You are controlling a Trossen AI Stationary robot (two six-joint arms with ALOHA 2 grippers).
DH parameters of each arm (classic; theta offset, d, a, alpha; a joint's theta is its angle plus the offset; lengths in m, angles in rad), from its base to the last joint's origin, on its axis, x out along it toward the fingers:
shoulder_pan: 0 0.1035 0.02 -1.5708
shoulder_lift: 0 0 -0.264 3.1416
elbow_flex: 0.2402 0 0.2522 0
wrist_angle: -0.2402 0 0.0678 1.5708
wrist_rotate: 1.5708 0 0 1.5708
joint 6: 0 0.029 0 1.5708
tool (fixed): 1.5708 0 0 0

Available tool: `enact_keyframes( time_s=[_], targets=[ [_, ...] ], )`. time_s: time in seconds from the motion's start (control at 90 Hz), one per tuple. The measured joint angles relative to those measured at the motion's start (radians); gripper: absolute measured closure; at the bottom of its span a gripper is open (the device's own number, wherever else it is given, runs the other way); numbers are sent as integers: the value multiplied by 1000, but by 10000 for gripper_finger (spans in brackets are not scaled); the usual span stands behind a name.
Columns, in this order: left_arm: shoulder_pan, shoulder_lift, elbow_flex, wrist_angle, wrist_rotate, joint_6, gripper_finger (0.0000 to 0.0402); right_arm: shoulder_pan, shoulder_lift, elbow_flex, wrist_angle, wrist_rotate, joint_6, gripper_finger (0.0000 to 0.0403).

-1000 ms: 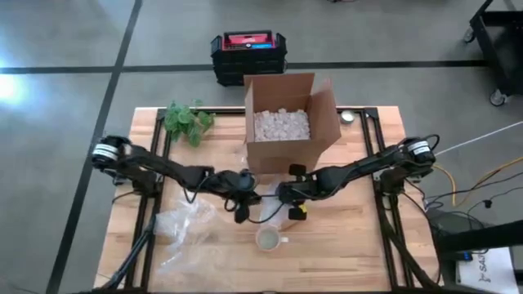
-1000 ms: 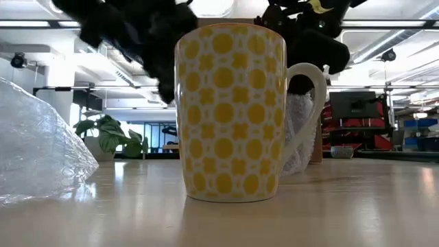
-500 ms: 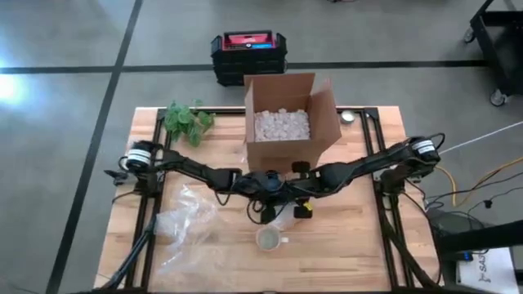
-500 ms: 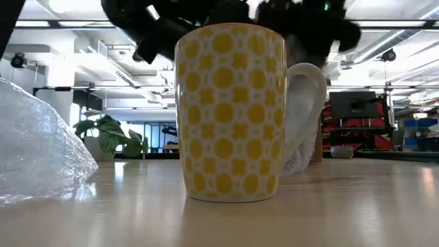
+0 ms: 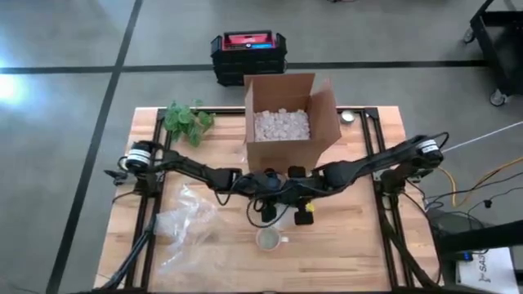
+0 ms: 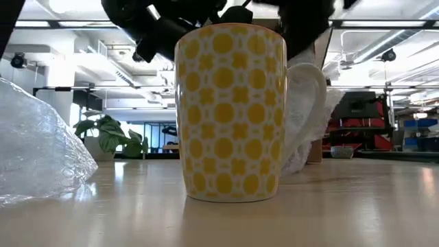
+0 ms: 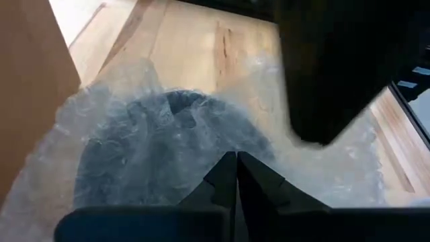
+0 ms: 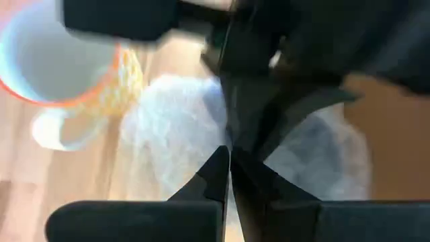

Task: Wrap mug
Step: Wrap the purple mug with bubble wrap

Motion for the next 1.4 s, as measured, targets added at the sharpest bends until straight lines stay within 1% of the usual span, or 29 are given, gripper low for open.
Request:
enact_keyframes(
  time_s=[0.256,0.511,0.678,0.8,0.9,0.989,1.044,1.144,1.2,1.256,1.333,1.4],
  targets=[
    [0,-36,-7,-38,-10,-7,401,-44,45,-47,24,34,-11,401],
    [-5,-159,-1,-135,-6,2,400,-53,45,-60,33,51,-7,401],
    [-19,-220,-4,-292,-16,3,400,-53,43,-74,42,49,0,401],
    [-43,-246,-9,-441,-86,0,401,-54,42,-81,47,48,9,401],
    [-65,-244,-57,-550,-152,-25,401,-55,42,-82,54,48,8,401],
    [-74,-243,-121,-477,-170,-58,401,-55,42,-83,67,48,3,401],
    [-74,-240,-174,-398,-169,-68,401,-55,42,-83,74,47,-5,401],
    [-73,-220,-263,-148,-168,-66,401,-54,42,-84,85,45,-8,401],
    [-69,-213,-292,11,-166,-61,401,-54,42,-84,93,44,-8,401],
    [-64,-209,-312,128,-165,-58,401,-54,42,-84,95,44,-6,401],
    [-59,-206,-316,220,-164,-58,401,-54,42,-84,101,43,4,401],
    [-58,-206,-303,233,-165,-44,401,-54,42,-86,114,42,8,401]
  ],
)
